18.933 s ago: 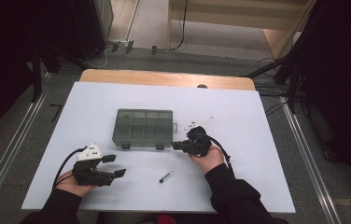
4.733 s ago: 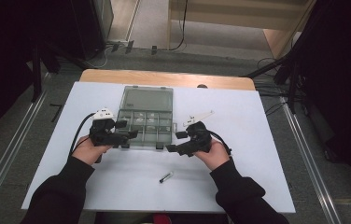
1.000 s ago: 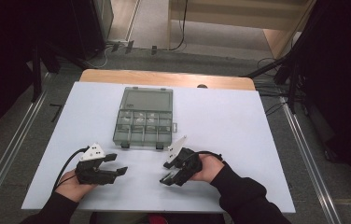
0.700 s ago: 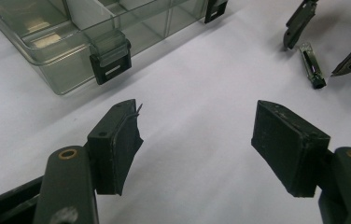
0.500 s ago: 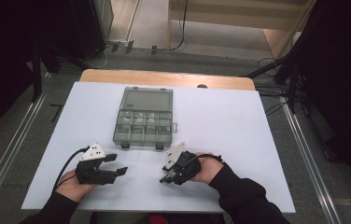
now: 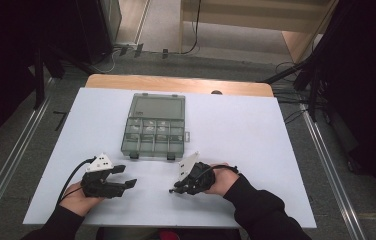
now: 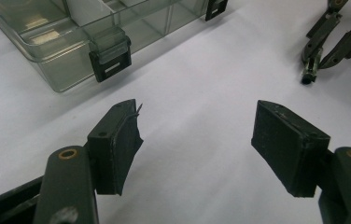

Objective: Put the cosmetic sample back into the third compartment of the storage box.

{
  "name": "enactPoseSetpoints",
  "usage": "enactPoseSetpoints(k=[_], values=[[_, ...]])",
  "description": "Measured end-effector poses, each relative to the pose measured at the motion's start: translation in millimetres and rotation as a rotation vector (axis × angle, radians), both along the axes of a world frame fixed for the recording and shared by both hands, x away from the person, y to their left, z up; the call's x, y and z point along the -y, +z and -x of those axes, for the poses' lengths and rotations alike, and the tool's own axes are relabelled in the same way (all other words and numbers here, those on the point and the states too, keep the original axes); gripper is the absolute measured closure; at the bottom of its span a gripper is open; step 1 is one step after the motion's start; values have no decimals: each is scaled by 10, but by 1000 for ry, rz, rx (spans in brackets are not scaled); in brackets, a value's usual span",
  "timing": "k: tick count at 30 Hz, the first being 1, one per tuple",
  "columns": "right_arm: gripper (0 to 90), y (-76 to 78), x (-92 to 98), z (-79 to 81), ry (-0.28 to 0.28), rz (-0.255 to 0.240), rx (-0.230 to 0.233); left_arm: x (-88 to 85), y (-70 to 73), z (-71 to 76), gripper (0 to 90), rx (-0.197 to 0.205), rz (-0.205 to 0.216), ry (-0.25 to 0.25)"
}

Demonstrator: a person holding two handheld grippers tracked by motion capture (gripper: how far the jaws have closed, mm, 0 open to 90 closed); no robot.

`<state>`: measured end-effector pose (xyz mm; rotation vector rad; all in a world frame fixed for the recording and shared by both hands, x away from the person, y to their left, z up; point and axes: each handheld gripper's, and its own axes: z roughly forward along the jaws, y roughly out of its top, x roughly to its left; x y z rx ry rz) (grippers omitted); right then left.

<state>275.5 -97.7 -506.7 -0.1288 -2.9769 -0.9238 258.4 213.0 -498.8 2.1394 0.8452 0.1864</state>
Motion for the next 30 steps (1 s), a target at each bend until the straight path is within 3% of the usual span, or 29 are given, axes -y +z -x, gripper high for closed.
enactPoseSetpoints(k=[9, 16, 20, 30], values=[[814, 24, -12, -35, -37, 16, -55, 4, 15, -6, 314, 8, 9, -4], [814, 94, 64, -86, -124, -7, -126, 41, 21, -41, 314, 16, 12, -20], [813, 126, 113, -99, -203, -11, -171, 65, 26, -60, 314, 18, 13, -29], [814, 202, 212, -131, -339, -47, -228, 120, 31, -102, 314, 25, 20, -51]])
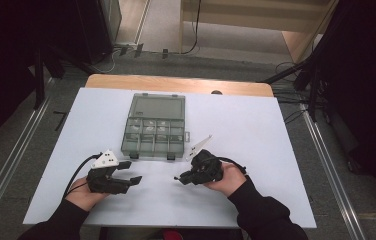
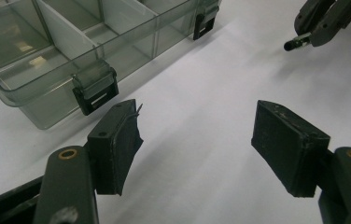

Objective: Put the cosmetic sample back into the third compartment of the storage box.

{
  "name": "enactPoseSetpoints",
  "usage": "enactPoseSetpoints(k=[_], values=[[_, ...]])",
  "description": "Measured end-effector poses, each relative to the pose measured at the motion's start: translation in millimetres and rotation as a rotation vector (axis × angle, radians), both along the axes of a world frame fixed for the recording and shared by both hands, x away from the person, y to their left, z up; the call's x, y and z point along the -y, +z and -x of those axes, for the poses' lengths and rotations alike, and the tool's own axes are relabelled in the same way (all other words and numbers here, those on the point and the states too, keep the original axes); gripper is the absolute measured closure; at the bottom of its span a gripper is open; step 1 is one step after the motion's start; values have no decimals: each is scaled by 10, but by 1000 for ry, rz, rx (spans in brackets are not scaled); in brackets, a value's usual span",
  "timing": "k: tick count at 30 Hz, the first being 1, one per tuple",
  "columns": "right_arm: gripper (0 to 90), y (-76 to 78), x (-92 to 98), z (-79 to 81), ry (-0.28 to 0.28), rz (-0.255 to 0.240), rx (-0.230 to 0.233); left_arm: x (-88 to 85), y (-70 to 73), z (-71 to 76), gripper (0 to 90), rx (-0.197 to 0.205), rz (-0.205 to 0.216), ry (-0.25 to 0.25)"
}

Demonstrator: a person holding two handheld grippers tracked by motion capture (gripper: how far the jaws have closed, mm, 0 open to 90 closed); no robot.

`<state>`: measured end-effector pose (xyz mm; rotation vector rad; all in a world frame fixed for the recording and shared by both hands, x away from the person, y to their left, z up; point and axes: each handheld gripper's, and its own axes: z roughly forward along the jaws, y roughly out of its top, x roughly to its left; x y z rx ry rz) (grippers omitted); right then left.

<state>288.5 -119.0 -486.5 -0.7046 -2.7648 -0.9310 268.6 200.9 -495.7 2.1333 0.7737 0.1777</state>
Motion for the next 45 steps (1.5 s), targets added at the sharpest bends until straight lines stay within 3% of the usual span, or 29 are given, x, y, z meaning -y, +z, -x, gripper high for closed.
enactPoseSetpoints(k=[7, 15, 21, 45], values=[[815, 49, 71, -52, -88, -26, -37, -6, 9, -32, 314, 2, 10, -1], [815, 112, 81, -71, -135, -33, -41, 8, -4, -58, 314, -1, 10, -8], [815, 156, 74, -103, -155, -35, -42, -3, 18, -73, 314, -13, 45, -8], [816, 397, -24, -292, -232, -37, -68, 17, -8, -73, 314, -10, 16, -15]])
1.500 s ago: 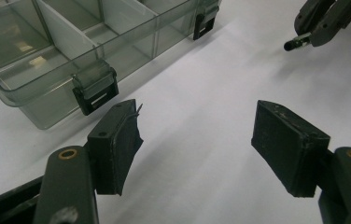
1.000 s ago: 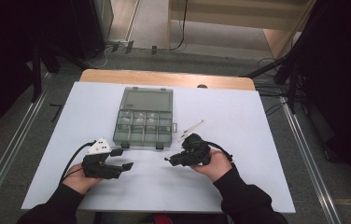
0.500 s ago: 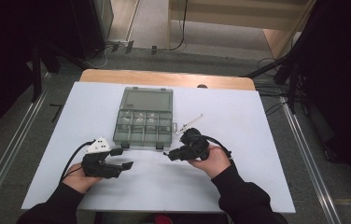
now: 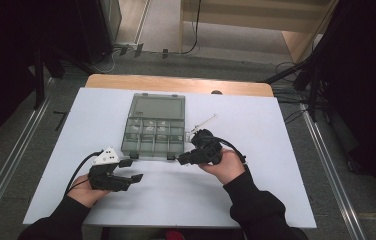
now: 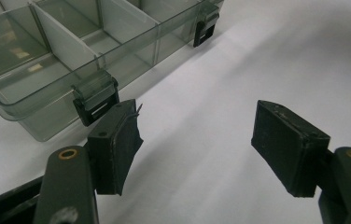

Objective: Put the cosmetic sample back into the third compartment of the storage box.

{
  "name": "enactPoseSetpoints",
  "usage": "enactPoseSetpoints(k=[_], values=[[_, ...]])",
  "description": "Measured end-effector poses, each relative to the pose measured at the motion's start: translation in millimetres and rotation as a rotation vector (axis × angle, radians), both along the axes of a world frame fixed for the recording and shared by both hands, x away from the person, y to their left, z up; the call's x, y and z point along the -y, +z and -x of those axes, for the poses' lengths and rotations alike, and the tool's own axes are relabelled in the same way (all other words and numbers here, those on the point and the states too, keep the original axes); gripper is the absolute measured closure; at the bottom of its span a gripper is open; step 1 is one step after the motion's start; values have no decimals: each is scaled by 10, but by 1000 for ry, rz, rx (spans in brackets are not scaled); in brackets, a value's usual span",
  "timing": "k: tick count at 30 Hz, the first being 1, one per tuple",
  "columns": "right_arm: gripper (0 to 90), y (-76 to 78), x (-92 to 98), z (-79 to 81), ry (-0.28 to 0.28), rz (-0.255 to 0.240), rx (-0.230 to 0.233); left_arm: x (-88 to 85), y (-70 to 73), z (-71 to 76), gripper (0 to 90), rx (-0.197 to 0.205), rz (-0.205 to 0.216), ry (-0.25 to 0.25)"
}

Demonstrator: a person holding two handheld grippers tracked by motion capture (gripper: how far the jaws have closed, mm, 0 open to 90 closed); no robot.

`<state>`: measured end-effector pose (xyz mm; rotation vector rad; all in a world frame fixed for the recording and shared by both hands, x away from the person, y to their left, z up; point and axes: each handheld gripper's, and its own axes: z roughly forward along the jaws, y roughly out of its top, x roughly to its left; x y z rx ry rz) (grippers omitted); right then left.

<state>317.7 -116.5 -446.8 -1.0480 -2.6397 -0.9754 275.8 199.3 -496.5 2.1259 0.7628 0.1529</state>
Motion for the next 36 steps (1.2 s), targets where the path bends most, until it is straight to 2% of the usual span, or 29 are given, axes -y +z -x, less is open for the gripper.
enactPoseSetpoints(k=[7, 12, 19, 25, 36], values=[[816, 75, -50, -57, -10, 6, 5, 22, -6, 13, 314, -2, -6, -11], [816, 122, -98, -116, -21, 11, -9, 12, -3, 9, 314, -4, -2, -8], [816, 187, -168, -183, -27, 20, 3, 16, -6, 10, 314, -7, -2, -10], [816, 236, -193, -243, -31, 7, 9, 14, -6, 8, 314, -1, 0, -6], [816, 227, -225, -388, -40, 8, 15, 8, -30, 45, 314, 3, -3, -4]])
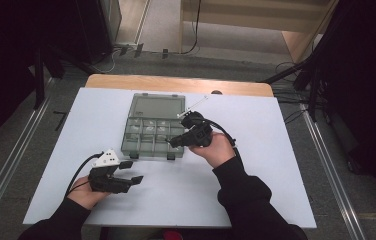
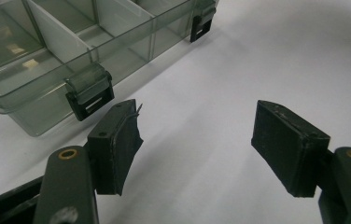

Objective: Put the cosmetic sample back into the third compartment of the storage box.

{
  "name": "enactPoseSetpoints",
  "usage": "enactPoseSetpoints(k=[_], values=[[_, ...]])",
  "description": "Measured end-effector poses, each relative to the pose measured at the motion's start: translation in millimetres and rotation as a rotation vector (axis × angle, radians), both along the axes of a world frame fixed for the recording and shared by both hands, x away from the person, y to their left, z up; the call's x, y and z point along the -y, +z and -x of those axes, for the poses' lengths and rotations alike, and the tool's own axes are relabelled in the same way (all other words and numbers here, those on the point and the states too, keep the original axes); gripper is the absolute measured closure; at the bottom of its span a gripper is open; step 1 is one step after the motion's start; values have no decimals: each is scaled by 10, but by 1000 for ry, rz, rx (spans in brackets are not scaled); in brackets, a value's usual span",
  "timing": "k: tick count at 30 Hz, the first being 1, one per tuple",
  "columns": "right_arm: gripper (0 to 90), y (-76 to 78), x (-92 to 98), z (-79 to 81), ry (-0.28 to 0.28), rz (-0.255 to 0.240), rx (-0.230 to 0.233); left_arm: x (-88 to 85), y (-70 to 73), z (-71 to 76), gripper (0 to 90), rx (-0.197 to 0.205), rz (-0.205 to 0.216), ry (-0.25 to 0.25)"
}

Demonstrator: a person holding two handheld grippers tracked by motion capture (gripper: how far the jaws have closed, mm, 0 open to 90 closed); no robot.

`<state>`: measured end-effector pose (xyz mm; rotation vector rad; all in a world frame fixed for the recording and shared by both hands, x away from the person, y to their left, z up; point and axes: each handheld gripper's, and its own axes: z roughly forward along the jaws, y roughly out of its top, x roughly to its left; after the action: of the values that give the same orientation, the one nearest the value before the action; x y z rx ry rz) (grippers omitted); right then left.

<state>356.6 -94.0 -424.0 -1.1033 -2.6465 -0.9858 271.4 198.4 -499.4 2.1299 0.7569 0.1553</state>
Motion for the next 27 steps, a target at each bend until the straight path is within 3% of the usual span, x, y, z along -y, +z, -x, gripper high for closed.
enactPoseSetpoints(k=[17, 27], values=[[816, -21, -115, -333, -20, -4, -4, -80, -28, 77, 314, -4, 3, 24], [816, -102, -197, -572, -55, -8, -46, -91, -23, 75, 314, -5, 3, 24]])
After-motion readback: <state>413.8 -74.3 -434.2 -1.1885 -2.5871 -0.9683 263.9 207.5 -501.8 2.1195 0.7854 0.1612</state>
